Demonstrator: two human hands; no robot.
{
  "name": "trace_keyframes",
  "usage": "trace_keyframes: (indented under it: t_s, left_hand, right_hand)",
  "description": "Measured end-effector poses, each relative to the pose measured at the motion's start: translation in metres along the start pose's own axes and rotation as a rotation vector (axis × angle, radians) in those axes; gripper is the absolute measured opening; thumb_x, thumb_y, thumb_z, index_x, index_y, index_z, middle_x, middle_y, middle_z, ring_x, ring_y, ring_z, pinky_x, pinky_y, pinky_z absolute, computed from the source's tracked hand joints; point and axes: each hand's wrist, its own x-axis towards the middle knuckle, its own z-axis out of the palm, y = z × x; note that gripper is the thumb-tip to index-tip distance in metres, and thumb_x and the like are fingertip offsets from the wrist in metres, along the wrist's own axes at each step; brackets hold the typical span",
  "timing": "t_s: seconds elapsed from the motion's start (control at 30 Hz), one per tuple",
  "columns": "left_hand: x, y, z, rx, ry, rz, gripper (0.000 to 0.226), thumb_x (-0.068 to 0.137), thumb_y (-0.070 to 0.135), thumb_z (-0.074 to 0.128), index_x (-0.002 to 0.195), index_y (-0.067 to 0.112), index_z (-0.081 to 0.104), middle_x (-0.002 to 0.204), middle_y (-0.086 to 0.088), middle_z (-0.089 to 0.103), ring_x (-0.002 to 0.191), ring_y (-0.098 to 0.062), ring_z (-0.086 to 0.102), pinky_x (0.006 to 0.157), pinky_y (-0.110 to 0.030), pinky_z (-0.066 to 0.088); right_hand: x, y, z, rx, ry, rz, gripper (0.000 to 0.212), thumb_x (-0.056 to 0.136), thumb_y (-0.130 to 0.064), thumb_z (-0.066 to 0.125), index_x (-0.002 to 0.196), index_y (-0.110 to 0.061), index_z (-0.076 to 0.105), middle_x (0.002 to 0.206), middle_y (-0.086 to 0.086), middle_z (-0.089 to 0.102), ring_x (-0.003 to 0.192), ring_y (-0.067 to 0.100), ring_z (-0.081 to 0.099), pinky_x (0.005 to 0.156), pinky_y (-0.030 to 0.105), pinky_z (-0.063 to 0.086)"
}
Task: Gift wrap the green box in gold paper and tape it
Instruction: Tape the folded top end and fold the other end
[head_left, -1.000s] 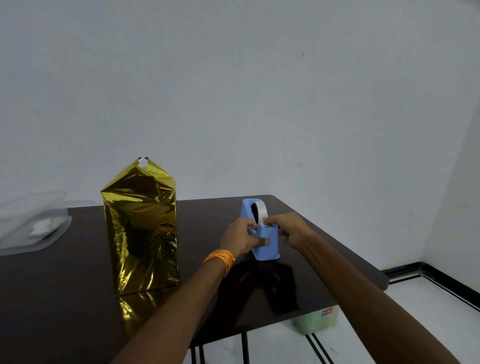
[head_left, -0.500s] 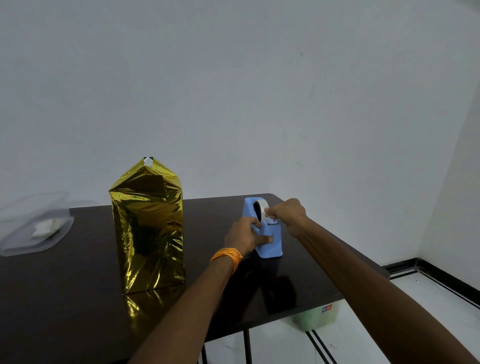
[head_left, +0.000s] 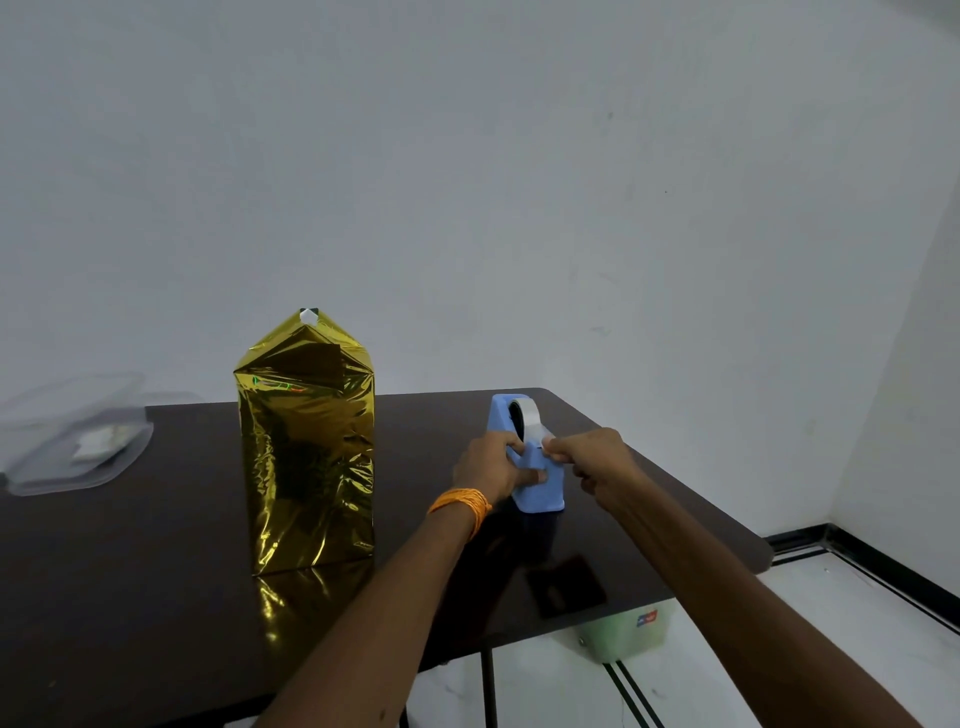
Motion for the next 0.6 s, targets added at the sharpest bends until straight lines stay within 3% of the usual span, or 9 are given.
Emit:
trace_keyframes:
  t_s: [0.2, 0.27, 0.37, 0.43, 0.53, 0.6]
  left_hand:
    - [-0.003, 0.003, 0.000, 0.019, 0.009, 0.005, 0.039, 0.071, 0.040, 0.085, 0.099, 0.020, 0.066, 0.094, -0.002, 0.065, 0.083, -0.023, 0.064, 0.077, -0.042, 0.057]
    - [-0.004, 0.003, -0.001, 0.013, 0.005, -0.001, 0.042, 0.071, 0.039, 0.085, 0.103, 0.017, 0.067, 0.097, -0.004, 0.067, 0.086, -0.024, 0.065, 0.079, -0.043, 0.057]
    - [-0.006, 0.006, -0.002, 0.028, -0.003, -0.006, 0.045, 0.071, 0.040, 0.084, 0.106, 0.017, 0.066, 0.101, -0.005, 0.066, 0.091, -0.024, 0.065, 0.082, -0.042, 0.056]
    - [-0.009, 0.008, -0.005, 0.076, -0.049, -0.014, 0.051, 0.072, 0.037, 0.085, 0.114, 0.018, 0.063, 0.111, -0.006, 0.067, 0.097, -0.025, 0.064, 0.085, -0.041, 0.055]
    - [-0.019, 0.015, -0.019, 0.237, -0.128, -0.003, 0.070, 0.074, 0.031, 0.083, 0.135, 0.020, 0.051, 0.125, -0.008, 0.063, 0.109, -0.028, 0.061, 0.090, -0.041, 0.053]
    - [-0.028, 0.025, -0.036, 0.254, -0.047, 0.035, 0.063, 0.080, 0.022, 0.075, 0.138, 0.016, 0.050, 0.121, -0.012, 0.064, 0.108, -0.031, 0.062, 0.089, -0.042, 0.053]
  right_hand:
    - [-0.004, 0.013, -0.003, -0.048, 0.001, -0.045, 0.021, 0.082, -0.012, 0.077, 0.078, 0.008, 0.070, 0.064, 0.009, 0.057, 0.045, 0.012, 0.040, 0.042, 0.023, 0.031]
    - [-0.004, 0.013, -0.006, -0.174, -0.004, -0.119, 0.021, 0.080, -0.011, 0.076, 0.067, 0.001, 0.065, 0.057, 0.005, 0.051, 0.044, 0.011, 0.040, 0.044, 0.023, 0.031]
    - [-0.012, 0.015, -0.010, -0.461, -0.010, -0.165, 0.038, 0.079, -0.015, 0.077, 0.052, -0.012, 0.050, 0.052, -0.001, 0.045, 0.047, 0.012, 0.038, 0.046, 0.024, 0.030]
    - [-0.016, 0.022, -0.018, -0.513, 0.012, -0.215, 0.035, 0.083, -0.021, 0.074, 0.054, -0.014, 0.056, 0.052, -0.003, 0.050, 0.048, 0.011, 0.043, 0.049, 0.024, 0.037]
    - [-0.021, 0.017, -0.032, -0.487, 0.031, -0.342, 0.028, 0.088, -0.029, 0.068, 0.063, -0.018, 0.068, 0.066, -0.003, 0.067, 0.064, 0.012, 0.059, 0.063, 0.029, 0.048]
    - [-0.027, 0.005, -0.035, -0.436, 0.027, -0.418, 0.021, 0.090, -0.028, 0.066, 0.070, -0.026, 0.070, 0.078, -0.004, 0.071, 0.079, 0.015, 0.064, 0.072, 0.031, 0.050]
